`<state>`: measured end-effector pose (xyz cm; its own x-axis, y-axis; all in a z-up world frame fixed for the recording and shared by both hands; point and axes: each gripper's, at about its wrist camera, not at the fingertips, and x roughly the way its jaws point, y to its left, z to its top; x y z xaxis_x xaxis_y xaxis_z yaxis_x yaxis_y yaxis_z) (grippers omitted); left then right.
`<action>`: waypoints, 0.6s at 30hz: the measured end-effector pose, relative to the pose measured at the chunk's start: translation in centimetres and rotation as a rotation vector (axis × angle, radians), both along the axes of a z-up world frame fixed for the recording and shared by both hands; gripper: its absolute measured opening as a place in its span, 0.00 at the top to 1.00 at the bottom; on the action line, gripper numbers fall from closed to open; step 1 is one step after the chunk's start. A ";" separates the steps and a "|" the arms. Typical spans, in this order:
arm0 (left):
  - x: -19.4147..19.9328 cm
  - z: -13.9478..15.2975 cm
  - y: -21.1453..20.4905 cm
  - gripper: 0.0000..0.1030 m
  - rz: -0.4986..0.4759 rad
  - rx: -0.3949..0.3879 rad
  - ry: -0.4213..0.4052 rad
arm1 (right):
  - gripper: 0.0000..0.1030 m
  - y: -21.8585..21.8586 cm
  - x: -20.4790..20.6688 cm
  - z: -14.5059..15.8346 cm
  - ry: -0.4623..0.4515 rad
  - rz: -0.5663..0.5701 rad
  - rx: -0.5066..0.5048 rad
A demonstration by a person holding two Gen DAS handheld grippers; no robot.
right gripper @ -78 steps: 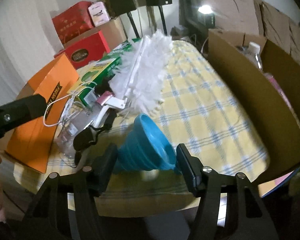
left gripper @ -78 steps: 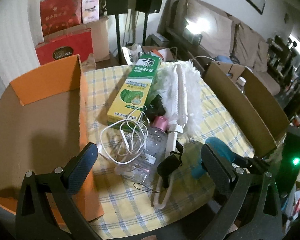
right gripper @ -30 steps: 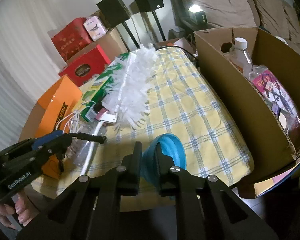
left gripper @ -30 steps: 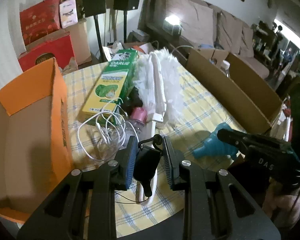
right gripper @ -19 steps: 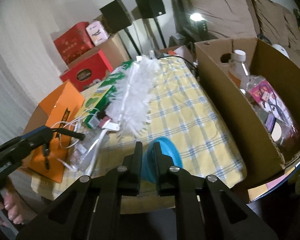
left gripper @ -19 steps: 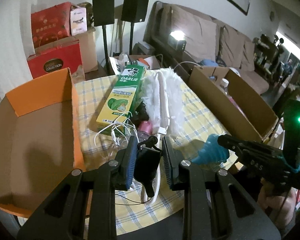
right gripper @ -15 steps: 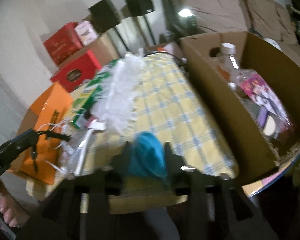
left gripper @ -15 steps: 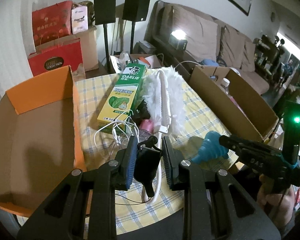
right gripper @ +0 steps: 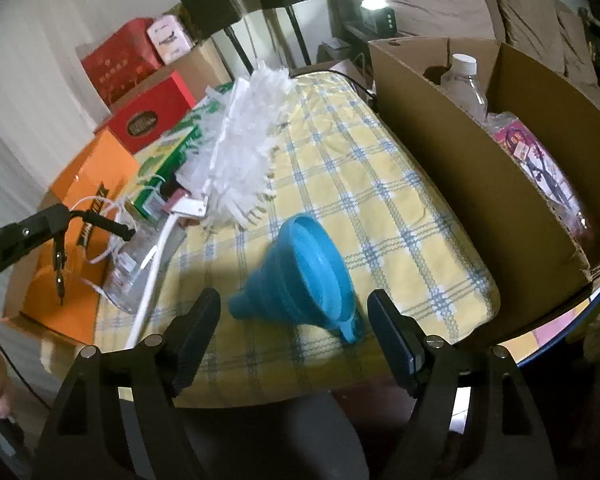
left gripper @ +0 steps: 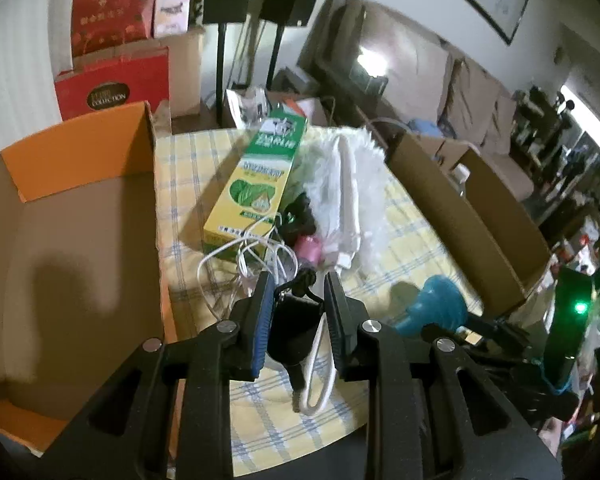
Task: Organize objects
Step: 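Close the left gripper on the black strap item beside the clear bottle, then lift the black strap with the left gripper while the right gripper carries the funnel toward the orange box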
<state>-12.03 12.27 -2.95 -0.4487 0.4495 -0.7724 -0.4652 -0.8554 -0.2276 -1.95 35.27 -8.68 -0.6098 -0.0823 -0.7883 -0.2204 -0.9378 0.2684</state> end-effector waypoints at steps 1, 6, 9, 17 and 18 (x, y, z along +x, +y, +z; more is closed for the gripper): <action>0.0 -0.1 -0.1 0.77 0.008 -0.006 0.001 | 0.24 -0.1 0.0 -0.1 -0.001 0.006 0.001; 0.1 -0.2 -0.6 0.66 0.023 0.004 -0.004 | 0.24 -0.4 -0.5 -0.8 -0.022 0.013 0.026; 0.4 -0.1 -1.0 0.48 0.050 -0.016 0.019 | 0.24 -0.3 -0.7 -1.3 -0.031 0.013 0.024; 3.0 1.2 -2.0 0.36 0.015 -0.061 0.099 | 0.25 -0.3 -1.0 -1.3 -0.021 0.018 0.056; 3.4 1.2 -2.1 0.36 0.002 -0.064 0.097 | 0.27 -0.3 -1.0 -1.3 -0.018 0.021 0.060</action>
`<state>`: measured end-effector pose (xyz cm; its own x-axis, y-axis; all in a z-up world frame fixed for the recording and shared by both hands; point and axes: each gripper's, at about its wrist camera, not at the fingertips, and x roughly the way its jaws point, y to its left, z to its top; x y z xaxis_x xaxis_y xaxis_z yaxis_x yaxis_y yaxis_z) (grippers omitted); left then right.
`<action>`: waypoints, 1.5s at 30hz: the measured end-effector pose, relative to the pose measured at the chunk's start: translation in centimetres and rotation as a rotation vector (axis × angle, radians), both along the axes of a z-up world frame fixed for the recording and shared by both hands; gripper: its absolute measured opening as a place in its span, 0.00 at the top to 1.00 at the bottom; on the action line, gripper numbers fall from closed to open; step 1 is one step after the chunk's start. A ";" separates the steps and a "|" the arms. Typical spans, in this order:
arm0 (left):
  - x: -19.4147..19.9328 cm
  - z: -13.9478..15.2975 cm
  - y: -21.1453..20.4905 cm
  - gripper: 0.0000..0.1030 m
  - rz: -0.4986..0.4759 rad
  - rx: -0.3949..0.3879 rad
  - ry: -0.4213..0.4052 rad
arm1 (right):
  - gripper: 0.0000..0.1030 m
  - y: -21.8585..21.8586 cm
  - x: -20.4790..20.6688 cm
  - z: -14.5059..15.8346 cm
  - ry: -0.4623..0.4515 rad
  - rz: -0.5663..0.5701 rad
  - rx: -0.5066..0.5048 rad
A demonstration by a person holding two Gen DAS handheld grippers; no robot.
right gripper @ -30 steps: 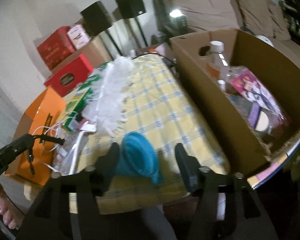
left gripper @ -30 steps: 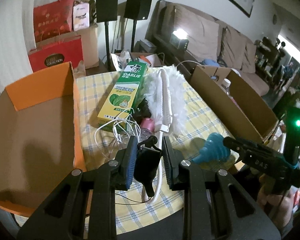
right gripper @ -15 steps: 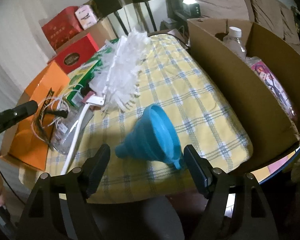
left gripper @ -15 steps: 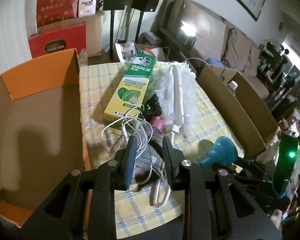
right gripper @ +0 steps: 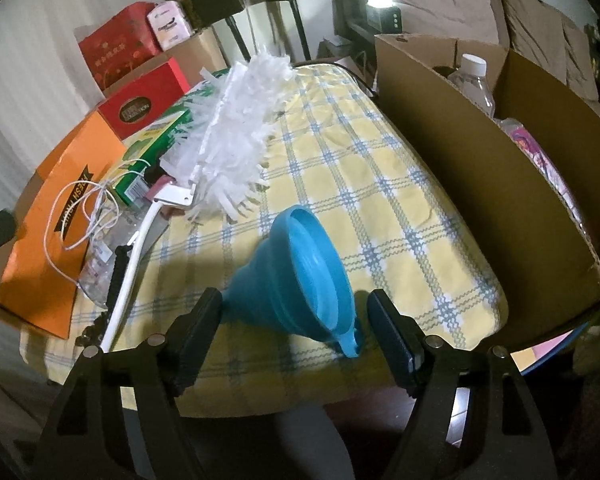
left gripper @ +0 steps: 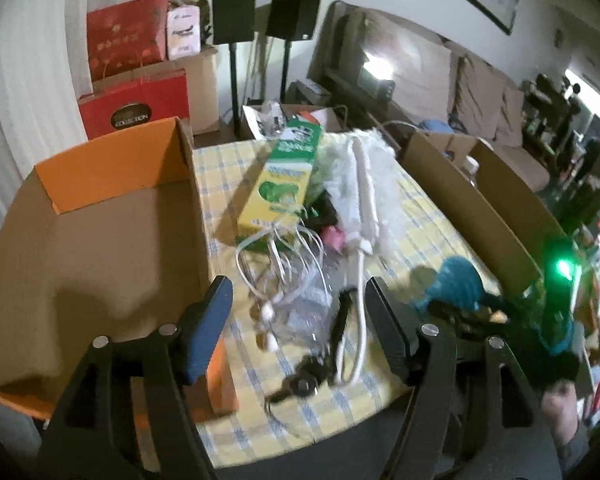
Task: Organize objects
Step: 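Lift the black strap with the left gripper while the right gripper carries the funnel toward the orange box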
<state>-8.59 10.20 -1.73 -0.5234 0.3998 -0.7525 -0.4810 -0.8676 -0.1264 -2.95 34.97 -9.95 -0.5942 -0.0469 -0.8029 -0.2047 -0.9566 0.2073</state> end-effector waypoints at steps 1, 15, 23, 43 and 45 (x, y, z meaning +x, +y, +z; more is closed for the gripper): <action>0.7 0.0 0.0 0.36 -0.019 -0.007 0.003 | 0.29 0.0 0.0 0.0 0.002 0.004 -0.001; 3.7 -5.9 1.6 0.61 -0.110 -0.168 -0.024 | 0.39 -0.1 0.1 0.4 0.021 0.024 0.007; 2.9 -8.1 2.6 0.79 -0.158 -0.226 -0.060 | 0.38 0.0 0.1 0.3 0.019 0.022 -0.008; 3.7 -8.2 3.1 0.79 -0.178 -0.226 -0.048 | 0.40 0.2 0.4 0.6 0.039 0.031 -0.007; 3.8 -7.6 2.8 0.79 -0.161 -0.203 -0.049 | 0.40 0.4 0.5 0.9 0.048 0.026 -0.006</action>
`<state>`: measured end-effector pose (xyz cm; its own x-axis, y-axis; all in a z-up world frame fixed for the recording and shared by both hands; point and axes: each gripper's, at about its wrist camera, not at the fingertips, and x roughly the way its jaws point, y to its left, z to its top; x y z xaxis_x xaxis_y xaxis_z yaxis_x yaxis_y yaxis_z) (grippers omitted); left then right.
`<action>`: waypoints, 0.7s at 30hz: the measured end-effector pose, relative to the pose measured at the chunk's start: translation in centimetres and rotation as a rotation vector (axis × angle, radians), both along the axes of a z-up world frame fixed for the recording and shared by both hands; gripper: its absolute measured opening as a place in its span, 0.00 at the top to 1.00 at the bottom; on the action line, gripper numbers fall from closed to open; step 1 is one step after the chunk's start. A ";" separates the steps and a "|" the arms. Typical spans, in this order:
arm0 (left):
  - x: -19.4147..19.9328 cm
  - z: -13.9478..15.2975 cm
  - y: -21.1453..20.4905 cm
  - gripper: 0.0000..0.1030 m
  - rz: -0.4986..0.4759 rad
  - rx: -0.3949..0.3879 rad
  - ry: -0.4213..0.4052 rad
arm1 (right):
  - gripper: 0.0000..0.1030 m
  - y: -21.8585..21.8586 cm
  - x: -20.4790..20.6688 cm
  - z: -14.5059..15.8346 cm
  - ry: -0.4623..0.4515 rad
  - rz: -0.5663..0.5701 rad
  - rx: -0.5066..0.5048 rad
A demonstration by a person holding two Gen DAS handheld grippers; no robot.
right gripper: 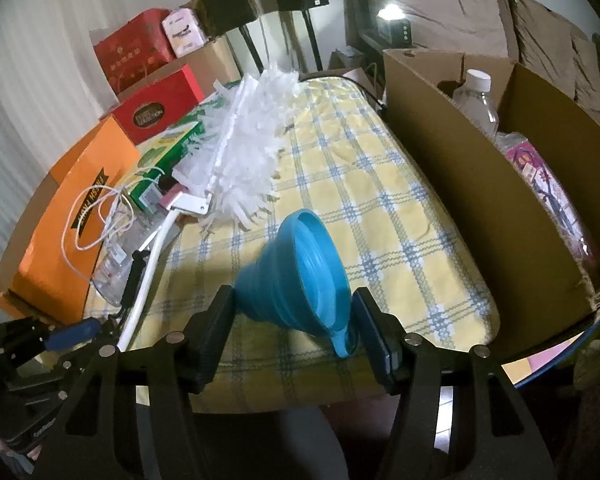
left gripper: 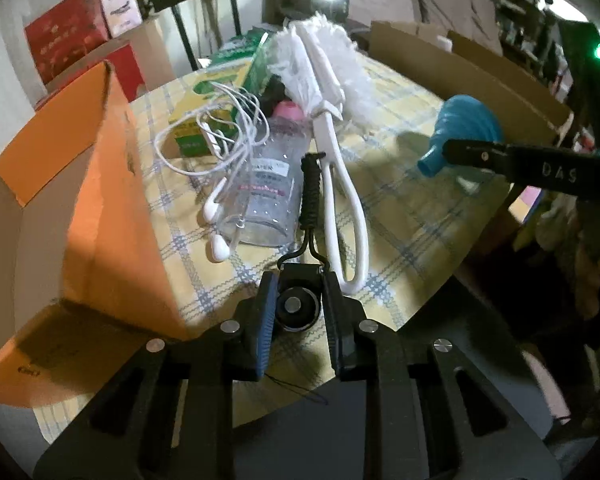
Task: Organize objects
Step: 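Lift the black strap with the left gripper while the right gripper carries the funnel toward the orange box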
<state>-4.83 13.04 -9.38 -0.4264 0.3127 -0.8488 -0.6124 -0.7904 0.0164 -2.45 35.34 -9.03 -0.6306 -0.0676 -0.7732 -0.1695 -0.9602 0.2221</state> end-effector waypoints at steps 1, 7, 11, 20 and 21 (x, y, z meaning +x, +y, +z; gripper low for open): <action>0.0 0.7 -0.4 0.79 0.013 0.029 0.000 | 0.40 0.1 0.1 0.2 0.005 -0.003 -0.001; 0.0 5.0 -2.4 0.79 0.062 0.184 0.018 | 0.40 0.4 0.7 2.2 0.052 -0.009 -0.008; 0.3 7.7 -3.3 0.79 0.078 0.227 0.066 | 0.40 -0.1 0.8 3.8 0.084 0.006 0.001; -1.0 12.1 -6.4 0.79 0.163 0.277 0.163 | 0.40 -3.1 0.2 7.1 0.133 0.081 0.015; -1.2 12.5 -7.0 0.79 0.179 0.278 0.174 | 0.40 -3.5 0.1 7.4 0.138 0.089 0.022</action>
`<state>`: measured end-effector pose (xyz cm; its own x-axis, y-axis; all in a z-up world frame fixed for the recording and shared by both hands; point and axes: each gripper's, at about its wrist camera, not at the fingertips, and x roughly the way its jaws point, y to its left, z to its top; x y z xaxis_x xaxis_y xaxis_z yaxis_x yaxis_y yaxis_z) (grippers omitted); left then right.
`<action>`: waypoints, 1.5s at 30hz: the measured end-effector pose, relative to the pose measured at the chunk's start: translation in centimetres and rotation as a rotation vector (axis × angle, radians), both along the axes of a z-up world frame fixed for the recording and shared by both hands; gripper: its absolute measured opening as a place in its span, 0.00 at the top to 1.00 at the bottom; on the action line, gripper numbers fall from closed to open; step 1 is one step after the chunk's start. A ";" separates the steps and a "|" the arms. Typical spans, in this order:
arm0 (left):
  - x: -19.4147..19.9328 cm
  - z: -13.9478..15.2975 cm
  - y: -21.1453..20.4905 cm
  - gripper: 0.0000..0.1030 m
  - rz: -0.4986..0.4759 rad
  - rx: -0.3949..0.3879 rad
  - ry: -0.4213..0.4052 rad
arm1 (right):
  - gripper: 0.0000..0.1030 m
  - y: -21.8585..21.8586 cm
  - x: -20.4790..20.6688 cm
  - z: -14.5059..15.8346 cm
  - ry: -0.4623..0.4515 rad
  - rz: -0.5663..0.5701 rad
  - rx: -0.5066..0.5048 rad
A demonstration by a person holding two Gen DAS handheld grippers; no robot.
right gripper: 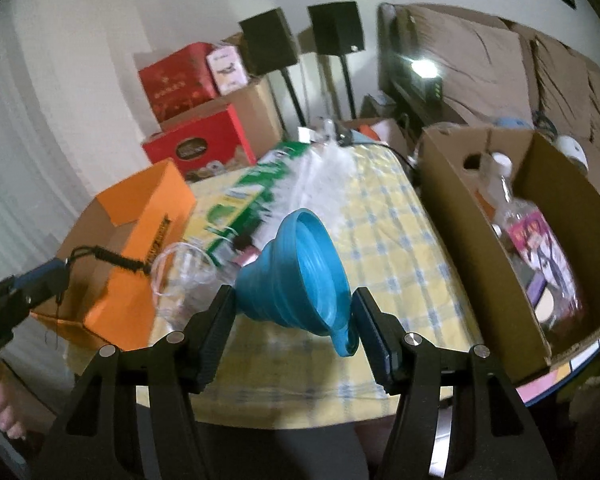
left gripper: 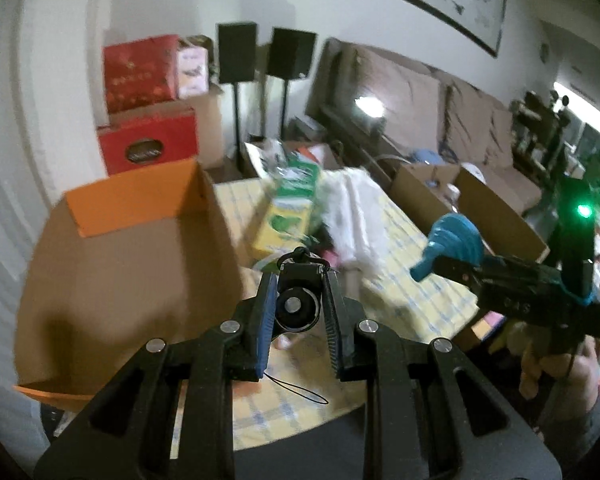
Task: Organize objects
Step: 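Lift the black strap with the left gripper while the right gripper carries the funnel toward the orange box, then open the left gripper over the orange box while the right gripper releases the funnel into it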
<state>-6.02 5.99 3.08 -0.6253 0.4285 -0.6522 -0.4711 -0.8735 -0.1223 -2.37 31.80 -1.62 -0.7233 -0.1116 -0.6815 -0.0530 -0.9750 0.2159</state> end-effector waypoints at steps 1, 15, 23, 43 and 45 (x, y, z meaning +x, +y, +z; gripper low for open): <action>-0.2 0.1 -0.6 0.79 0.013 0.003 0.004 | 0.40 -0.5 -0.2 0.4 0.006 0.010 0.007; -2.5 0.5 -9.3 0.79 0.202 0.006 0.008 | 0.40 -8.8 -3.0 4.0 0.071 0.169 0.003; -3.2 -0.1 -13.1 0.79 0.273 -0.005 -0.011 | 0.40 -13.9 -4.6 3.6 0.062 0.247 -0.005; -5.6 -4.0 -16.5 0.84 0.371 -0.049 -0.088 | 0.39 -21.6 -7.9 -1.3 -0.015 0.327 0.029; -5.6 -4.2 -16.5 0.71 0.373 -0.049 -0.090 | 0.39 -21.8 -7.9 -1.9 -0.030 0.331 0.035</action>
<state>-11.67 -10.53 -1.12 -0.6718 0.1490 -0.7256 -0.1091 -0.9888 -0.1020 -10.29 9.98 -3.49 -0.6310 -0.3131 -0.7098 0.2619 -0.9472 0.1850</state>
